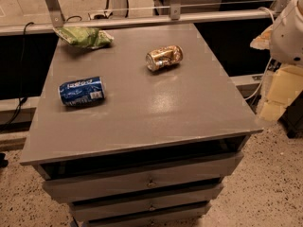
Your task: Place pepsi can upright
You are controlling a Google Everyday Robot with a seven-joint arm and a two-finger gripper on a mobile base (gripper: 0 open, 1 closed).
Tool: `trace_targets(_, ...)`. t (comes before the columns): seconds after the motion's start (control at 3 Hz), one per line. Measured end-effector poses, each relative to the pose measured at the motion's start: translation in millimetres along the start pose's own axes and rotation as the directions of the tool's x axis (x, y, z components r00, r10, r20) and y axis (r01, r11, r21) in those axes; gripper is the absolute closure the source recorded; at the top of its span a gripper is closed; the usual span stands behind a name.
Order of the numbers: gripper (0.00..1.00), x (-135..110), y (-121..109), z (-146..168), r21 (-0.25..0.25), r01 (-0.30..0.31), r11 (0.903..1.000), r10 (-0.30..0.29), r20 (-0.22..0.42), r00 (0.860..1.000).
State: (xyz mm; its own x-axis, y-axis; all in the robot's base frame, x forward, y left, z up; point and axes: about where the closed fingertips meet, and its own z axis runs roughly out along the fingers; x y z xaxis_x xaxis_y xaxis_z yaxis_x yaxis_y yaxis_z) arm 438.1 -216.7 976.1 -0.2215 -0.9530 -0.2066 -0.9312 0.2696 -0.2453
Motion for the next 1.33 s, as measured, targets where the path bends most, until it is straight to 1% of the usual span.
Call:
trace_targets(0.33, 0.00, 0, 0, 0, 0.000, 0.000, 1.0000, 0.000, 0.000, 1.000)
trace_targets(0.67, 0.00, -38, -9, 13, 0.002, 0.044, 0.9990, -0.044, 0.048, 0.998)
trace_targets(1.0, 0.00, -130, -26, 45, 0.008, 0.150, 0.9887, -0.149, 0.173, 0.974)
trace_targets(1.33, 0.00, -191, -34, 75, 0.010, 0.197, 0.9804, -0.193, 0.250, 0.949)
